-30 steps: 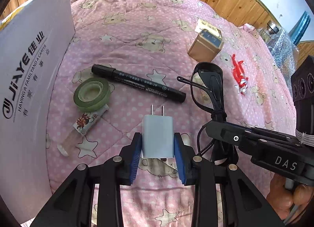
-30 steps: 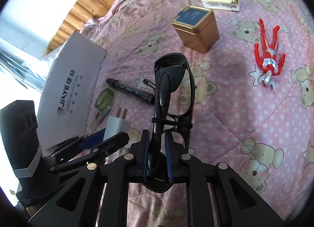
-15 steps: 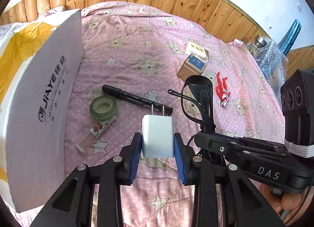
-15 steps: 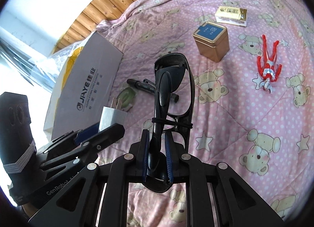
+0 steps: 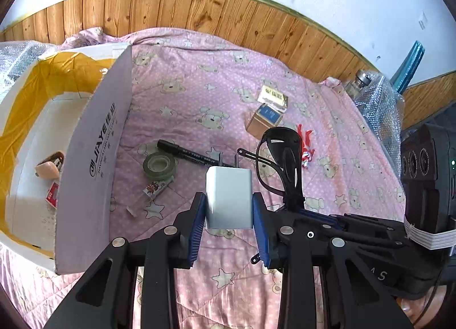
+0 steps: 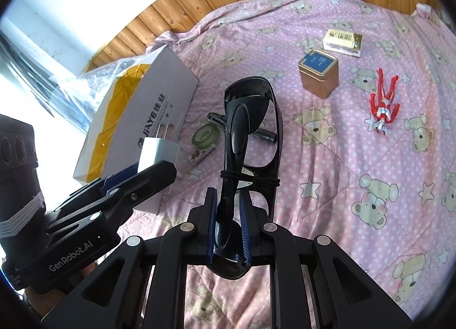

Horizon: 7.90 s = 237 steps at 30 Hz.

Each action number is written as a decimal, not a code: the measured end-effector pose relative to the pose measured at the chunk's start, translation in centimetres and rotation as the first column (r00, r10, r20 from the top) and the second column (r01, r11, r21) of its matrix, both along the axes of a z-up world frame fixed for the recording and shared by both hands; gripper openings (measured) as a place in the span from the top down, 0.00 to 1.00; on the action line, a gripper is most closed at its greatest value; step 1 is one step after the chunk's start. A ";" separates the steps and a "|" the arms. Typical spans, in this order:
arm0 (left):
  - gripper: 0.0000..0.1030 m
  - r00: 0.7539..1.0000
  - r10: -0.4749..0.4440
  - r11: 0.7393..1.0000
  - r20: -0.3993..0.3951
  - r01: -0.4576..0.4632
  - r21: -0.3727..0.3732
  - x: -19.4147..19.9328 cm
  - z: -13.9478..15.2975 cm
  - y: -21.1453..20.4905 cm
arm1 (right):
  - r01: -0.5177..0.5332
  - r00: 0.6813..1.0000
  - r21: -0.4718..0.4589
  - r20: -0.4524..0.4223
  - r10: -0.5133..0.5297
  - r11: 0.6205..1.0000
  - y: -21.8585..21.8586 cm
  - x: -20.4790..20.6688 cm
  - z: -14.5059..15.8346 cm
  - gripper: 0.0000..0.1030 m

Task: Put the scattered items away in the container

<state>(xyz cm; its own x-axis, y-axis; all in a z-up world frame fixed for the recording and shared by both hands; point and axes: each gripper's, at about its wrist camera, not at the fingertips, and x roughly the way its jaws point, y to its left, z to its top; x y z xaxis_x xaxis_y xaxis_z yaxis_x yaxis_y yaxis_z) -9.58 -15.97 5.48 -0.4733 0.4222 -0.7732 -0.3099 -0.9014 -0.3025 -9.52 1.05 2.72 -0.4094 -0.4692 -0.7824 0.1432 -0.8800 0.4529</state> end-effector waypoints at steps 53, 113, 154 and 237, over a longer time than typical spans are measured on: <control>0.67 0.973 0.150 0.982 -0.178 -0.126 0.143 5.3 8.5 -10.5 | -0.100 0.977 0.073 -0.181 0.112 0.992 -9.3 3.6 9.6 0.84; 0.67 0.944 0.295 0.955 -0.144 -0.288 0.068 -7.0 8.3 -20.7 | -0.302 0.923 0.114 -0.212 0.321 0.946 -22.6 -7.5 12.8 0.84; 0.67 0.925 0.381 0.925 0.009 -0.381 0.007 -16.2 3.1 -24.9 | -0.288 0.952 0.125 -0.066 0.298 0.949 -24.7 -15.7 4.7 0.67; 0.59 0.988 0.036 0.983 0.152 -0.007 -0.184 -4.9 -2.2 -0.6 | 0.056 0.994 -0.158 0.102 -0.040 0.986 0.8 -4.7 -3.1 0.65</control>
